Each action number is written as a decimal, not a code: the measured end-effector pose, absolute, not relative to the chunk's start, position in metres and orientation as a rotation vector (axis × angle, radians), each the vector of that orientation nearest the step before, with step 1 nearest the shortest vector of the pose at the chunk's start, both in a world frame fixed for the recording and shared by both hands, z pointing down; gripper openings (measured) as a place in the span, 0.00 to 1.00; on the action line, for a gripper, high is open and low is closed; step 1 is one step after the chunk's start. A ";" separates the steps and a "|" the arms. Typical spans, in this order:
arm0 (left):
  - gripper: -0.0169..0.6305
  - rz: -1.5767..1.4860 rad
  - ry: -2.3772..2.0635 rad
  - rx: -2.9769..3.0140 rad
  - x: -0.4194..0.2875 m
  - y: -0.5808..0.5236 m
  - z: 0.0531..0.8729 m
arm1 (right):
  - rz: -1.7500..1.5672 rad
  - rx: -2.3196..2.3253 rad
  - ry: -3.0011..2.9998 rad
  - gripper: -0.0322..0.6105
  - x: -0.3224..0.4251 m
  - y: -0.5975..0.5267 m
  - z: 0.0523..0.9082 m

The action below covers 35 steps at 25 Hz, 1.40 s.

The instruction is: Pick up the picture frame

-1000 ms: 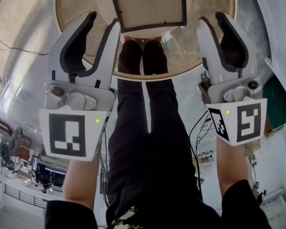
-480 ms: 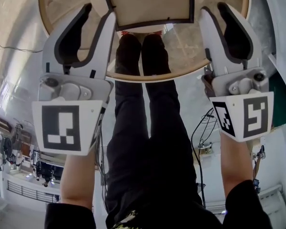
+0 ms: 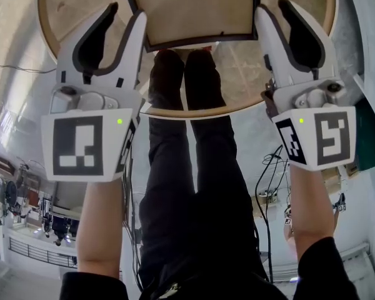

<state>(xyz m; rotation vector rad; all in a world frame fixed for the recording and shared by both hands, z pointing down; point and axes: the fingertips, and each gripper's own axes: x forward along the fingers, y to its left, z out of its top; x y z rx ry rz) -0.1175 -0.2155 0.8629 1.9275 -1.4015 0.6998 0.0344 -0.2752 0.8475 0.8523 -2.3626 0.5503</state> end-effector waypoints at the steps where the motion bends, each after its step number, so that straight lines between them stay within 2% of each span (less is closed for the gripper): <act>1: 0.25 0.702 -1.403 1.930 -0.119 -0.217 0.868 | 0.542 0.850 -2.357 0.24 0.033 -0.277 0.852; 13: 0.24 0.742 -1.380 1.788 -0.130 -0.220 0.920 | 0.791 0.893 -2.224 0.24 0.039 -0.287 0.908; 17: 0.19 0.735 -1.376 1.756 -0.135 -0.217 0.926 | 0.841 0.882 -2.155 0.24 0.038 -0.282 0.922; 19: 0.18 0.725 -1.376 1.764 -0.136 -0.219 0.925 | 0.882 0.892 -2.133 0.24 0.038 -0.281 0.924; 21: 0.17 0.716 -1.386 1.779 -0.134 -0.221 0.924 | 0.942 0.911 -2.118 0.17 0.041 -0.281 0.924; 24: 0.15 0.694 -1.399 1.760 -0.135 -0.222 0.925 | 1.020 0.920 -2.094 0.13 0.045 -0.281 0.926; 35: 0.13 0.668 -1.440 1.795 -0.136 -0.229 0.874 | 0.976 0.903 -2.111 0.12 0.046 -0.279 0.884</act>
